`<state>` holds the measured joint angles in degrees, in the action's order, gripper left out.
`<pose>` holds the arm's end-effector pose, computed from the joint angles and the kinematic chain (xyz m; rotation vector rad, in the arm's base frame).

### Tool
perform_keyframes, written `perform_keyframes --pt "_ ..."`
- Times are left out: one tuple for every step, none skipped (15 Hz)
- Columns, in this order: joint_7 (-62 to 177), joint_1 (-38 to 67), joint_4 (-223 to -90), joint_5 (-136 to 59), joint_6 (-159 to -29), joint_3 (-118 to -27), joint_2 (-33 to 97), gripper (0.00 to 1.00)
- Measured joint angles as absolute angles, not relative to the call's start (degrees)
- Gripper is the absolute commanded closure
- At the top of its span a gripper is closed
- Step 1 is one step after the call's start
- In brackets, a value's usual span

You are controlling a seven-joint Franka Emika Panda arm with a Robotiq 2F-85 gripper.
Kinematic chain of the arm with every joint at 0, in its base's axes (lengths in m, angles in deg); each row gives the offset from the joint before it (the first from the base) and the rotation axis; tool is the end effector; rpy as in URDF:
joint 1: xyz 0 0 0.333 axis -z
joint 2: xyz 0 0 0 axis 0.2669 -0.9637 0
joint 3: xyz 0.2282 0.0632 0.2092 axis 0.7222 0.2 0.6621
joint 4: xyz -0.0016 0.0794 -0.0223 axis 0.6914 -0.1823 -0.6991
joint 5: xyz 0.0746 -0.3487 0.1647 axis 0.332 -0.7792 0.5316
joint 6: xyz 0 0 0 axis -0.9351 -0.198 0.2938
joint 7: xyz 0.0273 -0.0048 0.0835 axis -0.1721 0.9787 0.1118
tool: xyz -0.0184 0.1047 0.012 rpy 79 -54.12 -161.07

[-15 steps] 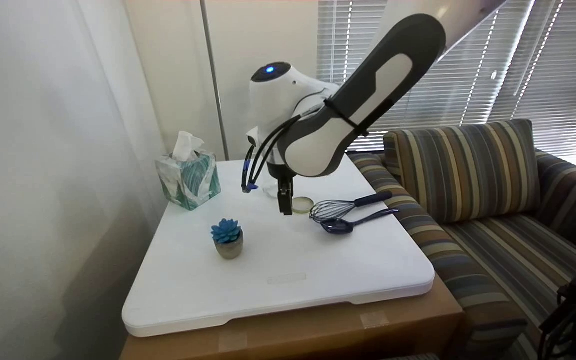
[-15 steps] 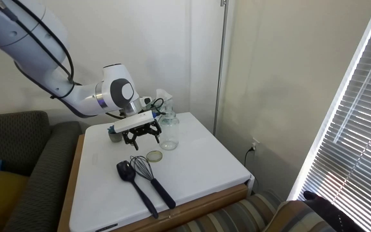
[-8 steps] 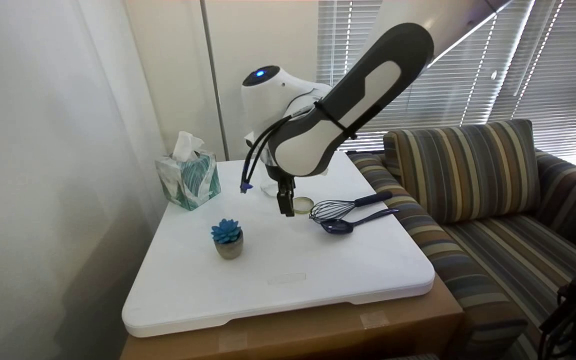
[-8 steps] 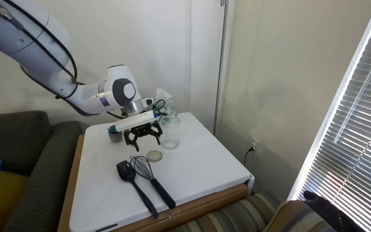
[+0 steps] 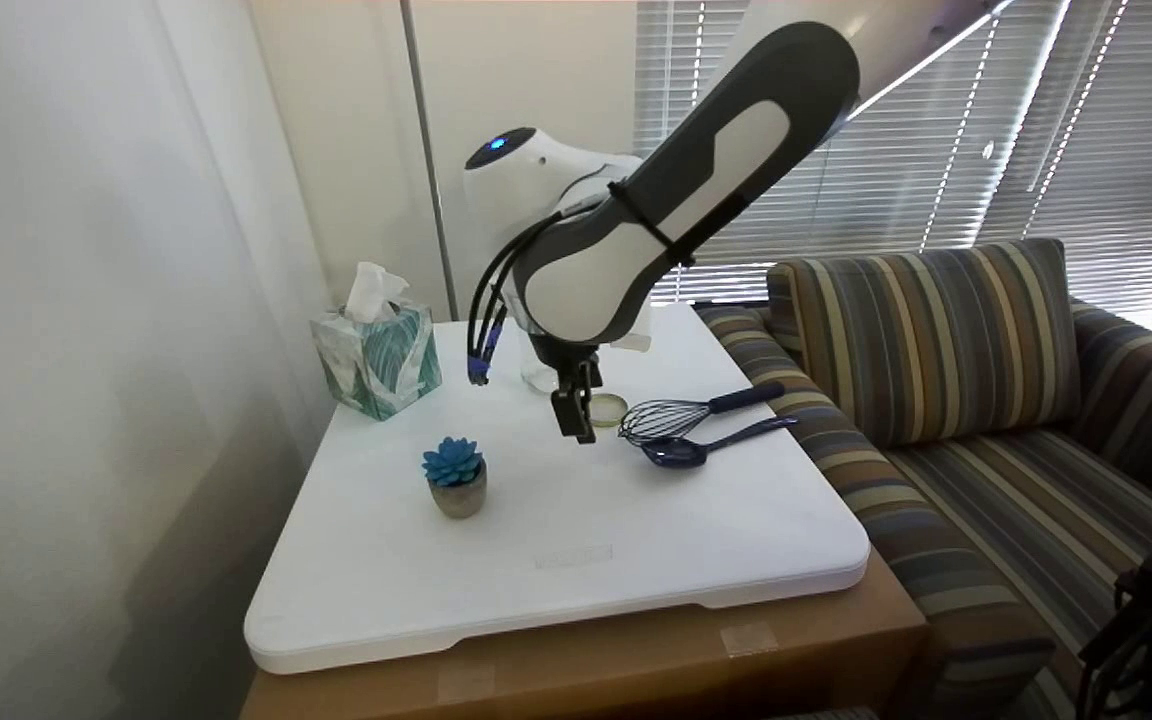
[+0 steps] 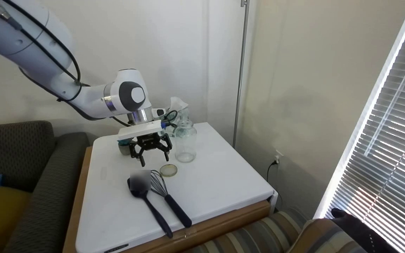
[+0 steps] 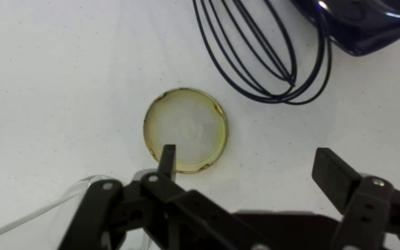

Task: Move the lid away from the bottle

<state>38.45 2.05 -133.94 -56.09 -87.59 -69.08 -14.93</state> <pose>0.7179 0.1586 0.0843 2.6801 1.0045 -0.1311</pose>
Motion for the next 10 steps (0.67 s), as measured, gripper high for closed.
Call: perform_keyframes --pt "39.0 2.1 -134.0 -55.6 -87.6 -69.1 -15.0 0.0" --pt "39.7 2.1 -134.2 -55.2 -87.6 -69.1 -15.0 0.0" --pt "40.4 2.0 -134.5 -55.0 -87.6 -69.1 -15.0 0.0" --pt "41.2 2.0 -134.8 -55.0 -87.6 -69.1 -15.0 0.0" --pt "41.8 2.0 -135.2 -55.0 -87.8 -69.1 -15.1 0.0" --pt "42.4 1.9 -135.6 -55.0 -87.8 -69.1 -15.1 0.0" --pt "42.7 1.9 -135.9 -55.0 -87.9 -69.1 -15.2 0.0" --pt "43.0 1.8 -136.3 -55.0 -88.2 -69.1 -15.2 0.0" --pt "43.4 1.8 -136.6 -55.0 -88.5 -69.1 -15.3 0.0" --pt "43.6 1.8 -136.8 -55.0 -88.8 -69.1 -15.3 0.0"
